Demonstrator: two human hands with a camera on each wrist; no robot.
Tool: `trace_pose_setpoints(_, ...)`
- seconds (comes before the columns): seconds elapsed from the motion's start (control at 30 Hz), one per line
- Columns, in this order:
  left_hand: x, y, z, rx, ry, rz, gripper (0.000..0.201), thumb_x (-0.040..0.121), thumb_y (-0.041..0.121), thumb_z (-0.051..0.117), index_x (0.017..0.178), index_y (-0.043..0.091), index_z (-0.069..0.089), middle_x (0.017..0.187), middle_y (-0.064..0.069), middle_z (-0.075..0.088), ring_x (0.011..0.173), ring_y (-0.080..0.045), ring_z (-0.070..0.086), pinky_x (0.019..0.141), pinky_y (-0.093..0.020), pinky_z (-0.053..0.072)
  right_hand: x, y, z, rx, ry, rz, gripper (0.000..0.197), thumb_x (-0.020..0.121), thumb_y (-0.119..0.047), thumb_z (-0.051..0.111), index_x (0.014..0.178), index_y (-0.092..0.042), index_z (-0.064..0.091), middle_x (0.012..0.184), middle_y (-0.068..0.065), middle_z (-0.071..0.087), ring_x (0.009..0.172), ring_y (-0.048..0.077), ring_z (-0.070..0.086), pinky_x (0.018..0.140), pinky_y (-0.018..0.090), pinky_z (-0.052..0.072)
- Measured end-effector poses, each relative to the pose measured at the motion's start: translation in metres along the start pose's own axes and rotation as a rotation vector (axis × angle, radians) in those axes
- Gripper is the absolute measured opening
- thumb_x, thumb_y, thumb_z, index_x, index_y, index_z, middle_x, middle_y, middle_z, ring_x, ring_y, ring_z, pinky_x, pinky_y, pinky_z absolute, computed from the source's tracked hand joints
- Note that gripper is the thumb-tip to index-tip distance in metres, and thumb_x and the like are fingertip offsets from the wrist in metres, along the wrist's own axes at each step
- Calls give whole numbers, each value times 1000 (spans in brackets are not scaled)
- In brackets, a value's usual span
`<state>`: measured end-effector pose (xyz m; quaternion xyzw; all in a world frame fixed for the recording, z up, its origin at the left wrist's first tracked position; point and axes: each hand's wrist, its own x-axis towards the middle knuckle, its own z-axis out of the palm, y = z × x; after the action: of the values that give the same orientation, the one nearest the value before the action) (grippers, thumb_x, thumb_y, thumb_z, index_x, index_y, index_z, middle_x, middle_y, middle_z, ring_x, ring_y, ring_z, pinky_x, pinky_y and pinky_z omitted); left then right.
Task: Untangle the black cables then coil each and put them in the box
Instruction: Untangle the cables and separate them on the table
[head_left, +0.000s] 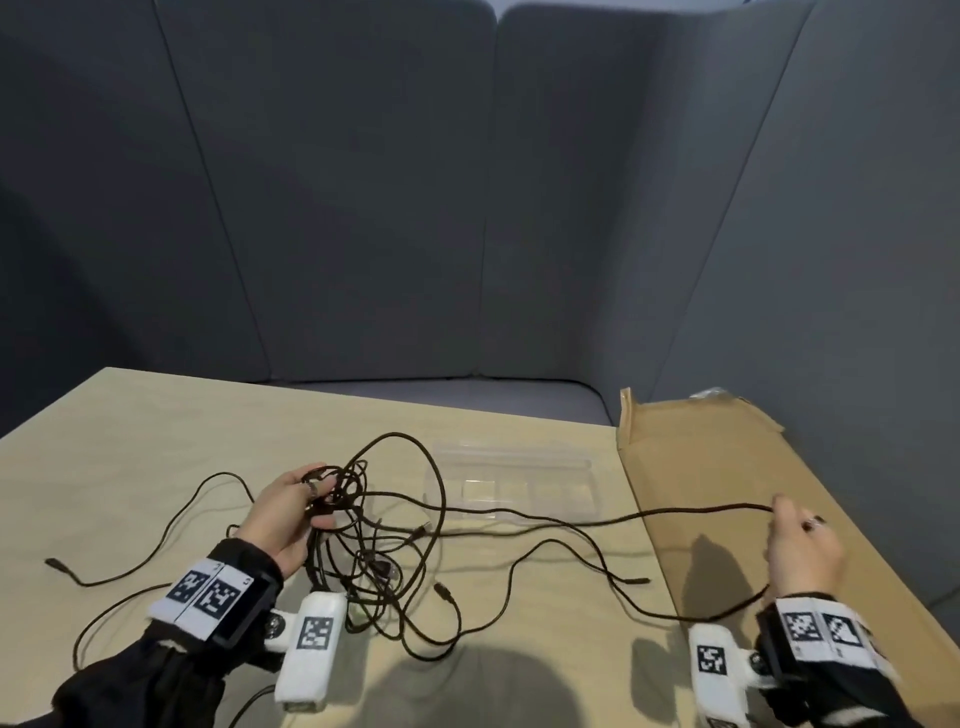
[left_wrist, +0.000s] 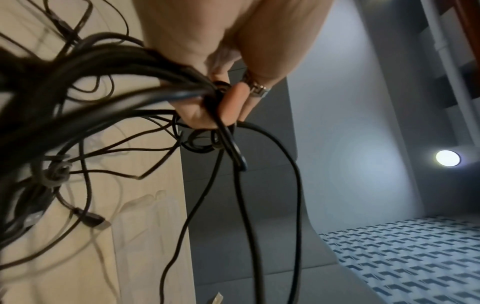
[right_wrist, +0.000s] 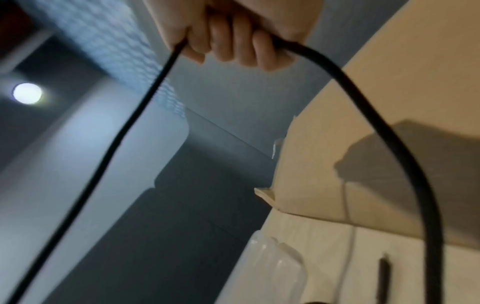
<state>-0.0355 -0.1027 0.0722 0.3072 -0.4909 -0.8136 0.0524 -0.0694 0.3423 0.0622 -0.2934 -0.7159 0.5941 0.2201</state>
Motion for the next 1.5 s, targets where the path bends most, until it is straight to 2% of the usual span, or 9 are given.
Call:
trace_pose_setpoints(0.1,-7,-2,8,0,-55,-22,28,94,-9,30,108,7,48,85,-10,46,62,-14,39,30,-11,27,-16,11,27,-374,-263,-133,26,92,-29,53,77,-12,65,90,17,64,91,31,56,83,37,39)
trace_pose_setpoints(0.27,-10,-11,12,-47,-126,-81,34,95,-7,32,123,7,45,86,-10,46,59,-12,39,28,-15,29,-108,1,83,-659,-883,-560,33,89,-39,58,120,-28,57,119,-9,56,115,10,49,103,23,33)
trace_pose_setpoints(0.43,-22,-16,25,-53,-197,-78,30,95,-7,32,119,5,45,79,-9,46,46,-10,49,30,-14,31,-181,-9,120,-277,-1532,-233,19,97,-24,47,96,-18,65,79,-15,65,69,-5,56,70,13,46)
trace_pose_setpoints(0.63,-25,-7,14,34,-150,-21,28,95,-6,39,119,5,47,88,-13,53,67,-19,53,42,-25,53,-140,-17,82,-31,-1469,-3,36,85,-43,54,57,-23,60,42,-8,33,35,5,23,37,14,20)
trace_pose_setpoints(0.77,-29,-7,12,-17,-185,-53,27,94,-7,38,115,7,48,86,-13,51,72,-19,52,52,-42,58,-115,-9,62,-373,-1454,-357,29,80,-55,61,87,-27,63,72,-15,61,67,-3,53,67,12,42)
trace_pose_setpoints(0.9,-35,-18,29,-95,-277,-143,28,95,-6,36,116,7,48,92,-14,52,76,-21,56,56,-46,59,-143,5,83,-538,-1553,-302,51,84,-44,63,130,-35,42,123,-12,55,111,-3,51,83,0,35)
trace_pose_setpoints(1.17,-29,-21,44,-258,-225,-108,30,96,-7,34,119,9,44,88,-13,47,73,-20,54,51,-33,58,-172,8,109,179,-1408,366,26,93,-27,53,105,-18,32,82,8,65,66,28,65,66,35,55)
trace_pose_setpoints(1.3,-27,-23,44,-347,-217,-133,24,97,-4,32,112,11,43,80,-10,46,55,-13,57,57,-34,59,-167,6,108,11,-1487,147,52,81,-48,64,119,-36,30,107,1,67,95,23,57,85,34,43)
trace_pose_setpoints(1.5,-29,-19,50,-418,-170,-152,23,99,-3,27,95,7,48,81,-10,42,58,-15,50,52,-30,57,-188,10,106,-37,-1675,53,82,85,-5,65,140,-41,16,104,9,63,102,20,62,94,38,49)
